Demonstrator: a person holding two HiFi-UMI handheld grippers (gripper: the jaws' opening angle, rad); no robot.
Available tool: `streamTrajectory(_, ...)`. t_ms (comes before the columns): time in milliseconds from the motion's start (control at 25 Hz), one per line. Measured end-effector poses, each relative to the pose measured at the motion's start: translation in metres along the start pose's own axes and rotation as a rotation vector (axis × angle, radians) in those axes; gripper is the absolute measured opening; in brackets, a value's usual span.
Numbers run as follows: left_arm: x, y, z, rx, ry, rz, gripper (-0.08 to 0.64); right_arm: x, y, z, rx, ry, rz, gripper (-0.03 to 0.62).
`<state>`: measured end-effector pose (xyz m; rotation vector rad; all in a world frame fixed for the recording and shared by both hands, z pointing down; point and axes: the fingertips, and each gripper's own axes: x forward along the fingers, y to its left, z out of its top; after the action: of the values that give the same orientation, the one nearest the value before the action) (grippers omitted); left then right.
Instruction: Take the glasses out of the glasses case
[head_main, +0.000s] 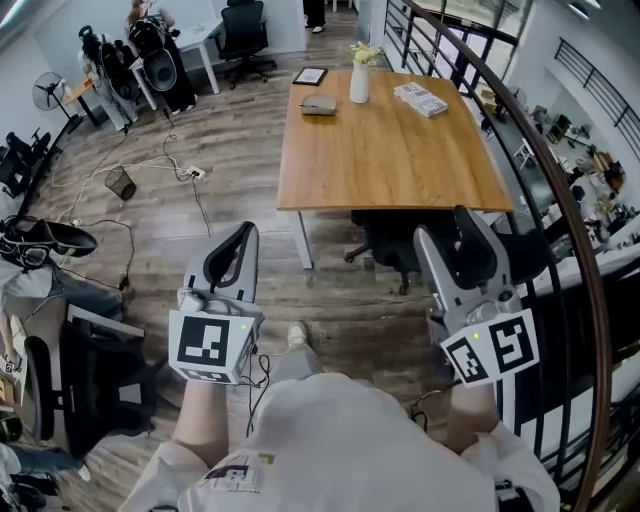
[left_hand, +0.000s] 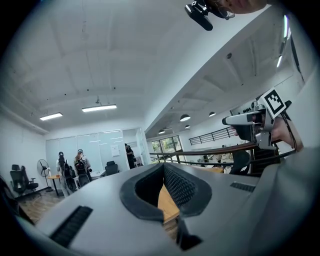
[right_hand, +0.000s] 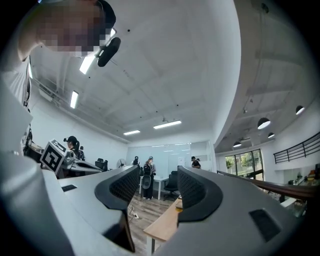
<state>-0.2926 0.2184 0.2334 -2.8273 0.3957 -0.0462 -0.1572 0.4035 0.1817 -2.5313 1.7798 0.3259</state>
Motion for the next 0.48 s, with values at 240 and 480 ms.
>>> streamTrajectory(240,0.025,0.008,-0.01,-0.008,-0.006,0.018,0.017,0.015,-0.013,-0.017,-0.015,0.007,0.007,0.25)
streamTrajectory(480,0.064,0.011,-0.032,0.003,-0.024,-0.014,0.017,0.039,-0.03,-0.048,-0.025,0.041,-0.009,0.25)
